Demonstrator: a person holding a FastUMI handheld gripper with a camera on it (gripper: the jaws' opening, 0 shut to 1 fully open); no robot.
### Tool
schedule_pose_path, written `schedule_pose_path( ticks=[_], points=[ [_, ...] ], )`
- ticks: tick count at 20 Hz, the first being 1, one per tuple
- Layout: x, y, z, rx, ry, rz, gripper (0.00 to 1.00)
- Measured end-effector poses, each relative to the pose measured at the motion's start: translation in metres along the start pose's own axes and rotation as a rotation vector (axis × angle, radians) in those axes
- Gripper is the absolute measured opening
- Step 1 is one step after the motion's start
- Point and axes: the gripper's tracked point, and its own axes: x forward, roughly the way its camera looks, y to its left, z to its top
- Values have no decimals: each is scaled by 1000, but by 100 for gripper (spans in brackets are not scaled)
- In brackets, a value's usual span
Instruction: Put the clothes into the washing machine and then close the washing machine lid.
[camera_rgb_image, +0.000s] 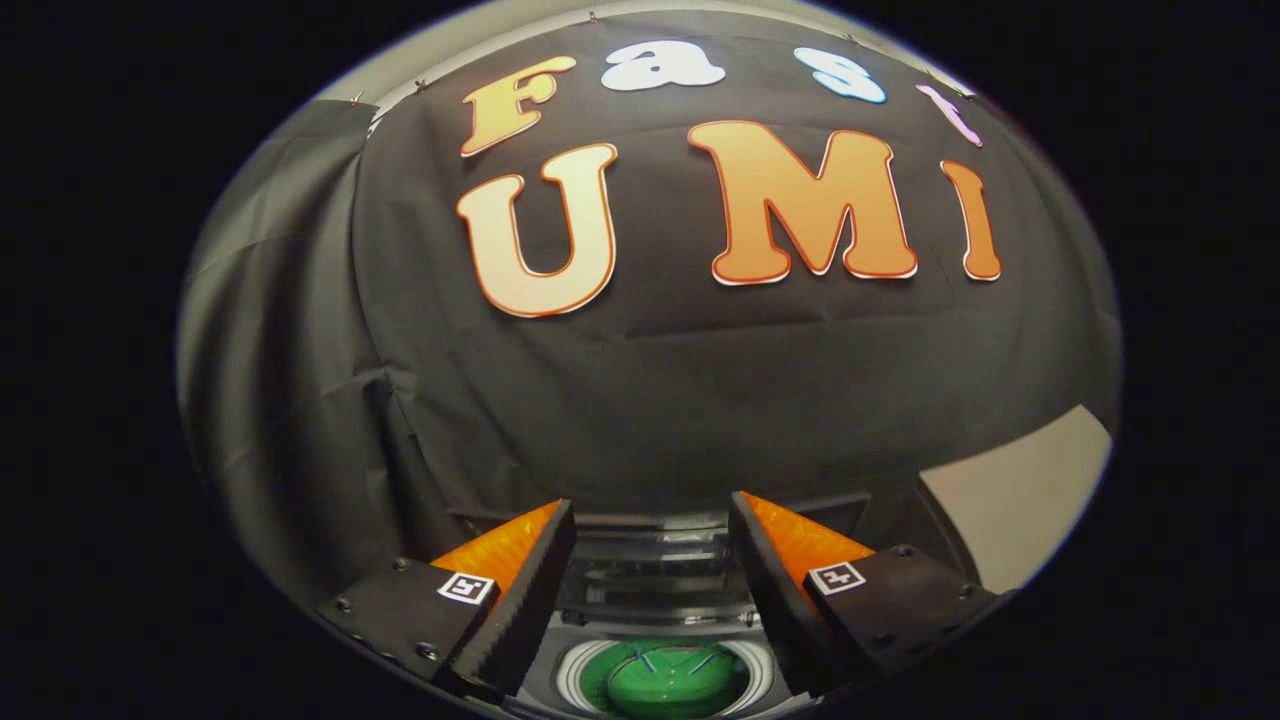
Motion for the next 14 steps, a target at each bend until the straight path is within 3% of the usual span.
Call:
schedule_pose_path(
  ticks=[7,10,12,14],
  points=[
    [76,-46,-12,25,73,-62,99],
    [90,-62,-19,-6,53,-120,99],
    [94,-65,-37,-25,87,-128,99],
    [94,-64,-36,-49,34,-126,100]
  ],
)
